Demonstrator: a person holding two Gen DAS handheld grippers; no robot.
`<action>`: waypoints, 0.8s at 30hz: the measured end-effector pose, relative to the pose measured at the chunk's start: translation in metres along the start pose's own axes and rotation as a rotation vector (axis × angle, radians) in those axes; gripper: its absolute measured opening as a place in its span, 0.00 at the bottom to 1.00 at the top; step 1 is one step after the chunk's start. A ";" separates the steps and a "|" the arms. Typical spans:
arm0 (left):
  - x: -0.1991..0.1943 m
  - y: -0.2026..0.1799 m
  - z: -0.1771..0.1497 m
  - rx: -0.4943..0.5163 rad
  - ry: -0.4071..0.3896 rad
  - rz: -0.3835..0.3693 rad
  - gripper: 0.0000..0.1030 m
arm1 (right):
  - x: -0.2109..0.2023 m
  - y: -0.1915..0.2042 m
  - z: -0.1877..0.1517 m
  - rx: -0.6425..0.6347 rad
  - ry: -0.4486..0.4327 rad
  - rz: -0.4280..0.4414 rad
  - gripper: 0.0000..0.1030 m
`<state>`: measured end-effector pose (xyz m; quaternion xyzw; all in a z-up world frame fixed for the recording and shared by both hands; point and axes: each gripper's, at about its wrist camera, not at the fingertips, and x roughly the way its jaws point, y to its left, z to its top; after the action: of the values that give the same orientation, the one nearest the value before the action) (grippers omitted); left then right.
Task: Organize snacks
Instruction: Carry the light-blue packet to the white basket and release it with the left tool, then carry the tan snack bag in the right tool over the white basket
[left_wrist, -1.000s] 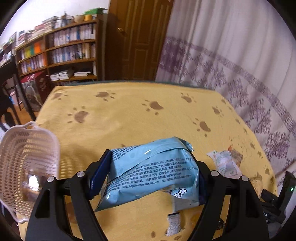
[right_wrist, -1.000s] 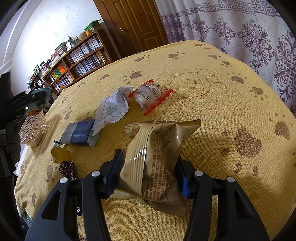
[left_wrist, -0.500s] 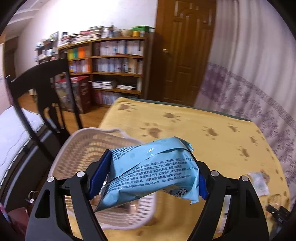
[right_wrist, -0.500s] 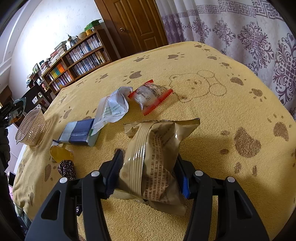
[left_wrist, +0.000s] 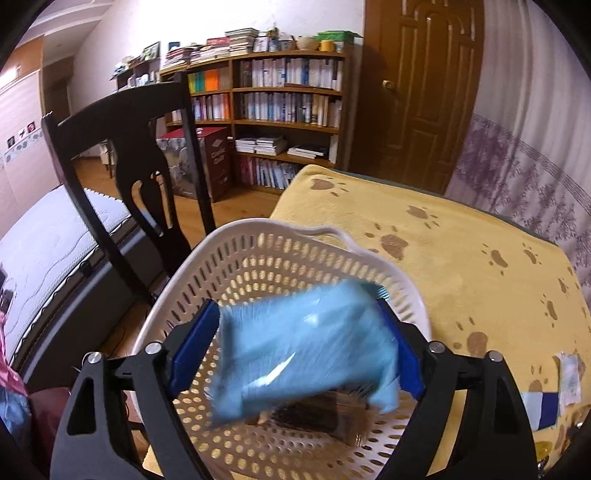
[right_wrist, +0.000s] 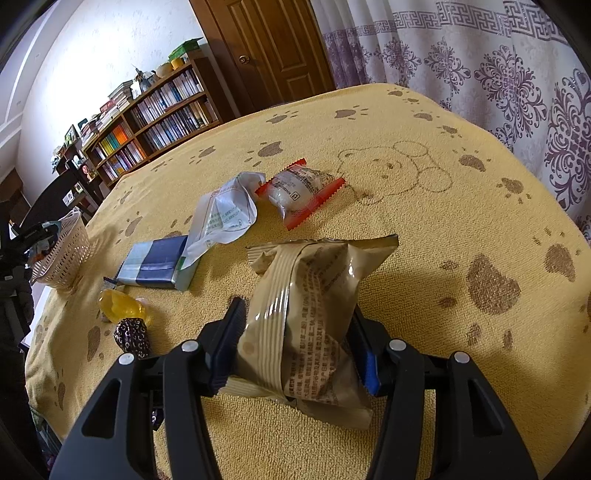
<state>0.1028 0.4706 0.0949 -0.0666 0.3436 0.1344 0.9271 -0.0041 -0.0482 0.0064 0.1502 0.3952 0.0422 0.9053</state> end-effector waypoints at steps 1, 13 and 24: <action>0.000 0.003 0.001 -0.012 0.000 0.002 0.85 | 0.000 0.000 0.000 0.000 0.000 0.000 0.53; -0.033 -0.001 -0.005 -0.038 -0.088 -0.011 0.89 | 0.000 0.000 0.000 -0.001 -0.001 -0.002 0.53; -0.077 0.012 -0.019 -0.080 -0.184 -0.043 0.91 | 0.001 0.005 0.001 -0.022 0.002 -0.043 0.52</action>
<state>0.0314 0.4623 0.1304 -0.0982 0.2498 0.1338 0.9540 -0.0026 -0.0430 0.0075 0.1314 0.3986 0.0271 0.9073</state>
